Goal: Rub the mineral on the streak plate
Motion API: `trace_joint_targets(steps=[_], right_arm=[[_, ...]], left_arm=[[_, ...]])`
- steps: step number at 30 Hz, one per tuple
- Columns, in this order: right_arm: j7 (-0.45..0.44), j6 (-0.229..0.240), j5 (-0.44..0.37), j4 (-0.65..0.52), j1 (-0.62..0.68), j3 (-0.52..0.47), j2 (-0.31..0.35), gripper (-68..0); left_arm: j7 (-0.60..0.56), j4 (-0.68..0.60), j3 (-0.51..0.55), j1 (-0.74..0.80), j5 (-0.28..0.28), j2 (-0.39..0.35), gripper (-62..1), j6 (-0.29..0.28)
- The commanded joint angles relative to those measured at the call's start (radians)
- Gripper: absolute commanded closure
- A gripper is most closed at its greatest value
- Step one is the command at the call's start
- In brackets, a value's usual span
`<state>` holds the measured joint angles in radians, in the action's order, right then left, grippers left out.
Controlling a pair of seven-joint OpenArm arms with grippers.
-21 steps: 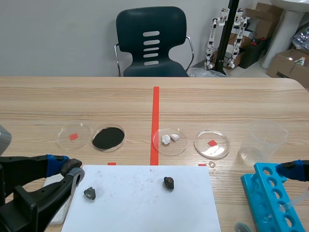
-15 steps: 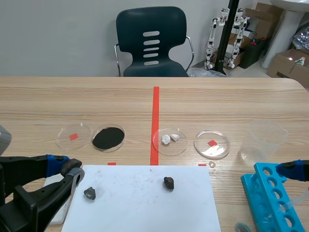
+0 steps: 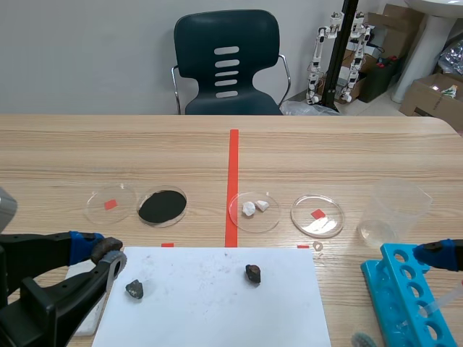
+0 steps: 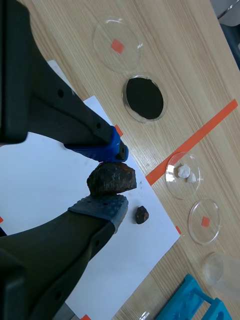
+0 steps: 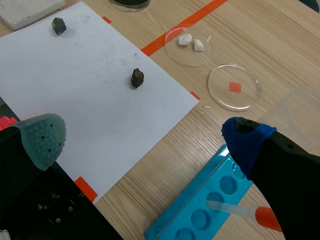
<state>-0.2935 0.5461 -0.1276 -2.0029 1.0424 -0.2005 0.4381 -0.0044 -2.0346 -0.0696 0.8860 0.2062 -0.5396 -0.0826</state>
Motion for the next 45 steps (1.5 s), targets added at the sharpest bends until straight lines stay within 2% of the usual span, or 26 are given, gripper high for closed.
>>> trace_joint_targets(steps=[1,8,12,16,19,21,25,31,35,40,45], right_arm=[[-0.019,0.003,-0.011,-0.014,0.002,0.003,0.0,-67.9],[-0.019,0.003,-0.011,-0.014,0.002,0.003,0.0,-67.9],[-0.019,0.003,-0.011,-0.014,0.002,0.003,0.0,-67.9],[-0.019,0.003,-0.011,-0.014,0.002,0.003,0.0,-67.9],[-0.019,0.003,-0.011,-0.014,0.002,0.003,0.0,-67.9],[-0.019,0.003,-0.011,-0.014,0.002,0.003,0.0,-67.9],[-0.019,0.003,-0.011,-0.014,0.002,0.003,0.0,-67.9],[-0.019,0.003,-0.011,-0.014,0.002,0.003,0.0,-67.9],[-0.019,0.003,-0.011,-0.014,0.002,0.003,0.0,-67.9],[-0.019,0.003,-0.011,-0.014,0.002,0.003,0.0,-67.9],[-0.019,0.003,-0.011,-0.014,0.002,0.003,0.0,-67.9]], left_arm=[[0.0,-0.022,-0.003,-0.003,0.006,0.005,-11.1,0.001],[0.044,-0.022,-0.003,-0.006,0.007,0.01,-11.1,0.002],[0.264,-0.022,-0.003,-0.058,0.047,0.043,-11.1,0.029],[0.504,-0.017,-0.003,-0.158,0.09,0.099,-11.1,0.111],[0.667,0.005,-0.003,-0.254,0.103,0.14,-11.1,0.15],[0.741,0.034,-0.004,-0.316,0.121,0.164,-11.1,0.173],[0.864,0.137,-0.008,-0.443,0.2,0.182,-11.1,0.181],[1.046,0.285,-0.027,-0.629,0.202,0.19,-11.1,0.237],[1.099,0.364,-0.054,-0.734,0.203,0.19,-11.1,0.281],[1.183,0.458,-0.091,-0.835,0.203,0.185,-11.1,0.306],[1.217,0.525,-0.138,-0.905,0.206,0.161,-11.1,0.333]])
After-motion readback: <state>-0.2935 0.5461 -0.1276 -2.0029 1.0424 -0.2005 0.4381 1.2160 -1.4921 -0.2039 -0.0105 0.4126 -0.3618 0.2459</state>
